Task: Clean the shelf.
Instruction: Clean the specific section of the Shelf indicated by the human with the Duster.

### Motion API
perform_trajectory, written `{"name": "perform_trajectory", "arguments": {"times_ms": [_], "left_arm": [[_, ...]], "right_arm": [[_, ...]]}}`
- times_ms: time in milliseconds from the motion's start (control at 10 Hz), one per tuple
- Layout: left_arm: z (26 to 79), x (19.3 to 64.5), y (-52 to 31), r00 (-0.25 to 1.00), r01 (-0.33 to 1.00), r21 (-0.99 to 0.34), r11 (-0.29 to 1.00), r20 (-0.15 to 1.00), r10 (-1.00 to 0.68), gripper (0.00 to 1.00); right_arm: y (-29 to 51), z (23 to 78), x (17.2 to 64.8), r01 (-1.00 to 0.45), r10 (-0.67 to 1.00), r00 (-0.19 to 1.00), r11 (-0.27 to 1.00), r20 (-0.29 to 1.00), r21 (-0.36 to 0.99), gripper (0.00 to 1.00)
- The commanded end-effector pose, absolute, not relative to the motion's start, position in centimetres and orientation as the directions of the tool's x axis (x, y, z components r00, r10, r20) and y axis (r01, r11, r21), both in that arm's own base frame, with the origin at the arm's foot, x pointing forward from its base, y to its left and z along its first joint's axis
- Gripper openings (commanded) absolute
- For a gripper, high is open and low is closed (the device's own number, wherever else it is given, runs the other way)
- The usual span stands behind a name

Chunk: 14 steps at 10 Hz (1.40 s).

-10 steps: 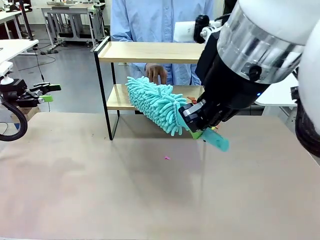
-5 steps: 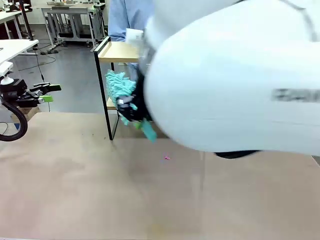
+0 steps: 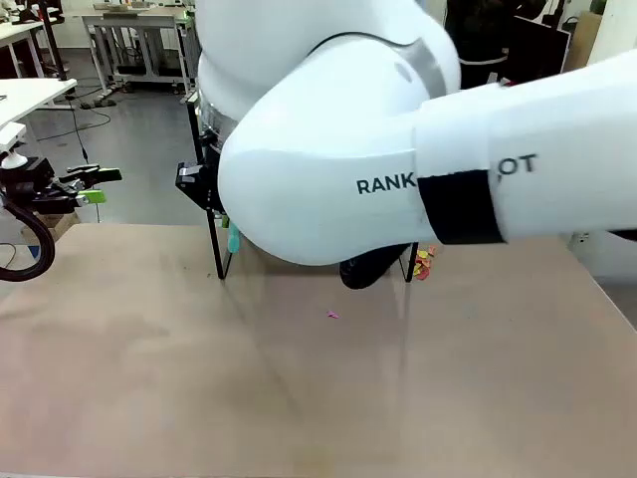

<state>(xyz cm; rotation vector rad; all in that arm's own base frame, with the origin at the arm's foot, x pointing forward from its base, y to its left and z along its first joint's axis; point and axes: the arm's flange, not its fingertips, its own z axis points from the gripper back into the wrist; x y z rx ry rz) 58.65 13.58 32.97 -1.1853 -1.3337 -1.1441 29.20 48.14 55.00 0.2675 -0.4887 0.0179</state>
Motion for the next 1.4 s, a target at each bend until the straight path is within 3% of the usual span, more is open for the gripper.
{"name": "perform_trajectory", "arguments": {"times_ms": [0, 300, 900, 1300], "left_arm": [[33.4, 58.4, 13.5, -0.049, 0.996, 0.043, 0.079, 0.996, 0.076, 1.0], [33.4, 58.4, 13.5, -0.049, 0.996, 0.043, 0.079, 0.996, 0.076, 1.0], [33.4, 58.4, 13.5, -0.049, 0.996, 0.043, 0.079, 0.996, 0.076, 1.0], [33.4, 58.4, 13.5, -0.049, 0.996, 0.043, 0.079, 0.996, 0.076, 1.0]], "right_arm": [[47.4, 55.3, 28.4, -0.107, -0.021, 0.882, 0.964, 0.471, 0.243, 0.13], [48.1, 54.8, 29.1, -0.087, -0.039, 0.89, 0.963, 0.454, 0.254, 0.13], [53.0, 52.0, 35.2, 0.0, -0.17, 0.834, 0.952, 0.525, 0.307, 0.13], [54.8, 50.3, 38.0, 0.003, -0.161, 0.859, 0.951, 0.487, 0.309, 0.13]]}}
